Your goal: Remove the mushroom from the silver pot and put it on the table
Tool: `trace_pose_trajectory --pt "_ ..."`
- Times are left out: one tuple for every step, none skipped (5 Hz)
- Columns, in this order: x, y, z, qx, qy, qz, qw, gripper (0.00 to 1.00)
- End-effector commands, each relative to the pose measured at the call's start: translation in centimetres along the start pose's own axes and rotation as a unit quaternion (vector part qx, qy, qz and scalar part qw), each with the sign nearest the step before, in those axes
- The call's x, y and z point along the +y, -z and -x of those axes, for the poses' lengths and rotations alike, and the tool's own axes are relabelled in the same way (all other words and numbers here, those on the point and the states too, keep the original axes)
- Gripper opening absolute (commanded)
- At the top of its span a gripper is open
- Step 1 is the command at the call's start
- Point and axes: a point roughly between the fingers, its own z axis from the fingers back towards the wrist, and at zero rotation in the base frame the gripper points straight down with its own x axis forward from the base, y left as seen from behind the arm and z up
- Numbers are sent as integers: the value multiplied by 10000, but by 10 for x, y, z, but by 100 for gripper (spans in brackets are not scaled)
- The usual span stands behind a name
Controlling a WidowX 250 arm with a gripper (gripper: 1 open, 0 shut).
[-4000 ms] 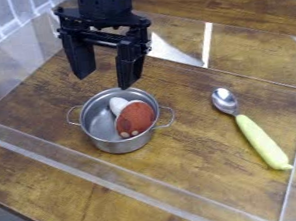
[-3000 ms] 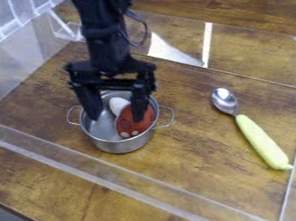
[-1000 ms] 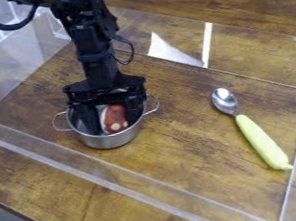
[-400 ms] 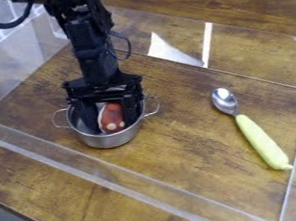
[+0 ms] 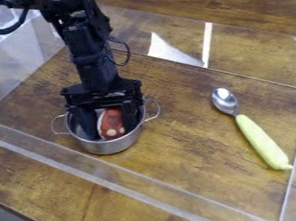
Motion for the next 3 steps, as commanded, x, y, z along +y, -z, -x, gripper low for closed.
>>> trace_pose_trajectory --pt "-13 -32 -2 -360 73 57 9993 0" --pt "-22 -54 -1 -463 67 121 9988 0" --pt "-33 -89 -3 -581 100 241 9980 0"
